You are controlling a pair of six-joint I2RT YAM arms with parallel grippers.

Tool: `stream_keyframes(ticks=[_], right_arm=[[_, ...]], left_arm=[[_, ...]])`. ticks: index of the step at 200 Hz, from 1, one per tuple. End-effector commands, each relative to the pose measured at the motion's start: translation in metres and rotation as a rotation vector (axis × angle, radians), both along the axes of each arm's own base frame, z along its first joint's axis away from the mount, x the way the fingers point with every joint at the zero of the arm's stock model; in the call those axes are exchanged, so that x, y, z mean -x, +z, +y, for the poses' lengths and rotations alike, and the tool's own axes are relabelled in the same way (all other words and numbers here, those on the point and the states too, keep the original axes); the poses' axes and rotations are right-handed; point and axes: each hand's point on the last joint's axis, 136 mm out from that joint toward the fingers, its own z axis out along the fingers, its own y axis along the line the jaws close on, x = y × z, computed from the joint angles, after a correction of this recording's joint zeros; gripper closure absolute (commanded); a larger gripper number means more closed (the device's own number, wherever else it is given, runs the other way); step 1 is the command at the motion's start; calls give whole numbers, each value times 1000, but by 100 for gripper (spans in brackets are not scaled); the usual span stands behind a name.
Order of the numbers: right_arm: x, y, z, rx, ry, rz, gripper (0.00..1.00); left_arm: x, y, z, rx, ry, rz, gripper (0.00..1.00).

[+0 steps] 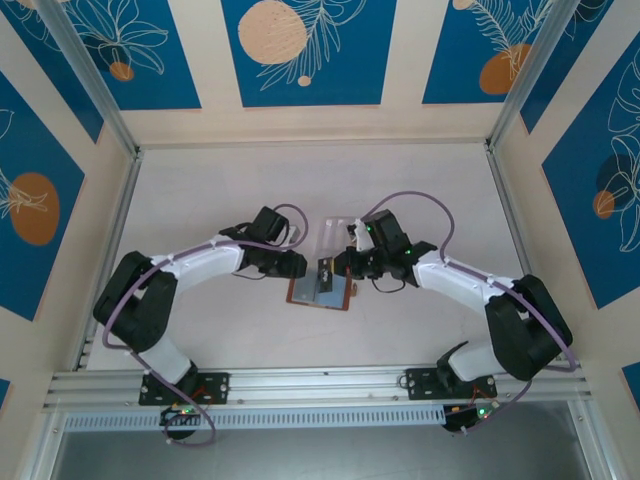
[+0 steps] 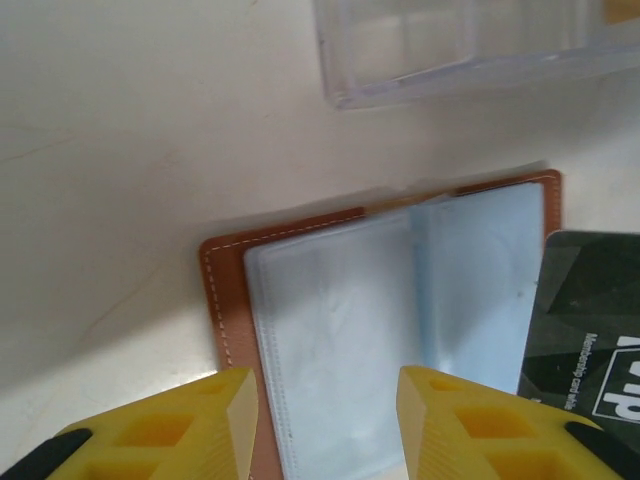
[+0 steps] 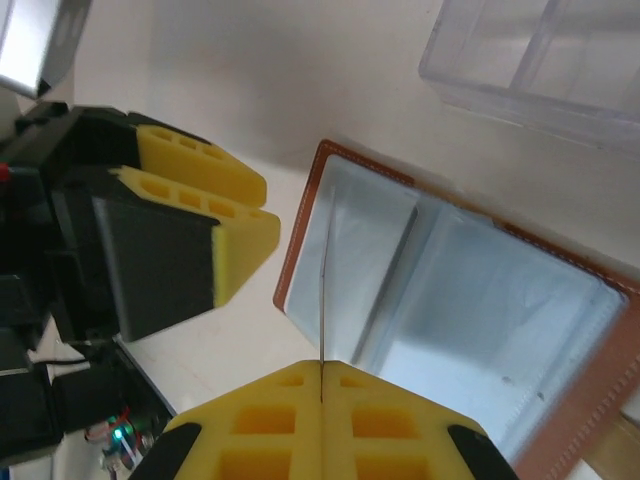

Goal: Put the credit cards into the card holder

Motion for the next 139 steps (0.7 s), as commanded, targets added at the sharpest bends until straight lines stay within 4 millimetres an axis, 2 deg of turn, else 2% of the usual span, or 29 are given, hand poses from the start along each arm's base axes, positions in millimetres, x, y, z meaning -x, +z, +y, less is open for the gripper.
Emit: stream_keyframes(ticks=[1, 27, 85, 139], right_arm=[[-19, 2, 12, -84, -67, -59, 100], [-21, -11, 11, -85, -100, -52, 100], [-20, -13, 2, -78, -129, -76, 100], [-18, -23, -4, -65, -150, -63, 100]], left_arm=[[-2, -18, 12, -74, -5, -12, 58], [0, -34, 18, -123, -3, -6, 58], [9, -59, 24, -208, -13, -1, 62], [16, -66, 31, -238, 0, 2, 66]])
